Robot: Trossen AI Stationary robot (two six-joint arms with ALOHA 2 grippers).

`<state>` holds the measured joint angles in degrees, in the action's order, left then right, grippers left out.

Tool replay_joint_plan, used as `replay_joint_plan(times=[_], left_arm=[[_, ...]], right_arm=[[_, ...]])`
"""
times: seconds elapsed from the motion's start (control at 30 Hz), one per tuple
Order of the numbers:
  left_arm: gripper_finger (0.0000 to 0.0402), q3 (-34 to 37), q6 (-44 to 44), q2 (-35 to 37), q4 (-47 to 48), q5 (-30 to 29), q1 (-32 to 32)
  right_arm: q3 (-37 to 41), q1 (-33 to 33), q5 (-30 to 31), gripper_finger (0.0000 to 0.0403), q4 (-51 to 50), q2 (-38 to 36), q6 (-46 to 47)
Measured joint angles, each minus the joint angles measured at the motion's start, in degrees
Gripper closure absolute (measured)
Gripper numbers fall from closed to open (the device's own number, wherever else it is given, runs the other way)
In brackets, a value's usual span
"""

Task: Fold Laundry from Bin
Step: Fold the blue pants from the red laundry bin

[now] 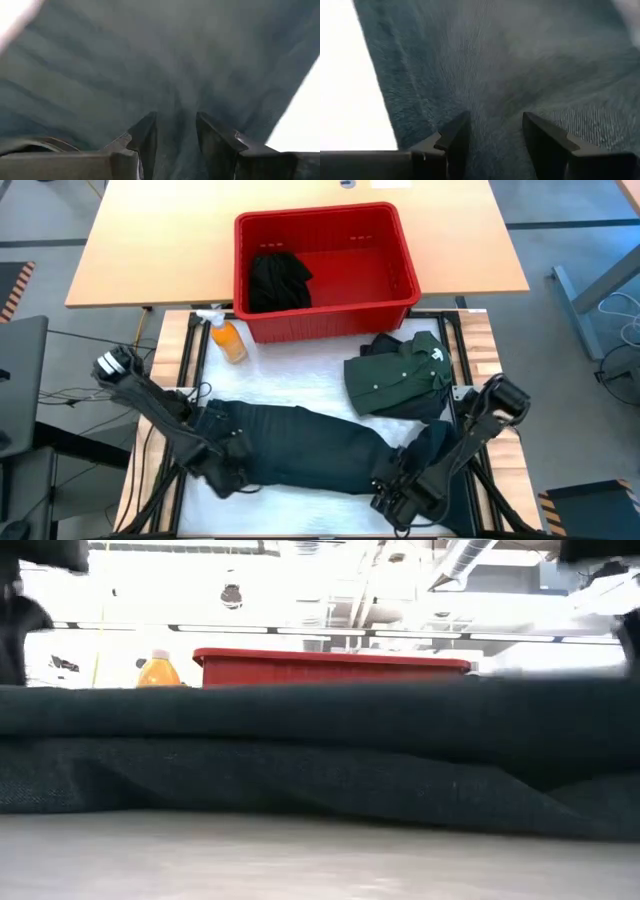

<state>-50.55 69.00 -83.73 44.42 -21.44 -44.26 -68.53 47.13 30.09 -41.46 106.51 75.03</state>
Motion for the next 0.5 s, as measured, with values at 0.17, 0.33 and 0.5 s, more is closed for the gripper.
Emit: replay_joint_plan(times=[0.17,0.33,0.5], left_arm=[[0.0276,0.4,-3.2,-7.7,3.3,15.9,3.6],[0.0276,0.1,-3.5,-11.4,13.1,23.2,3.8],[0.0276,1.2,-6.8,-11.8,18.6,26.7,5.3]], right_arm=[[3.8,-1.3,-1.6,0.0196,10.4,3.3,0.3],[3.8,-6.1,0.5,0.0196,17.2,5.0,-10.3],[1.6,-13.4,-9.2,0.0196,13.4,1.5,-24.2]])
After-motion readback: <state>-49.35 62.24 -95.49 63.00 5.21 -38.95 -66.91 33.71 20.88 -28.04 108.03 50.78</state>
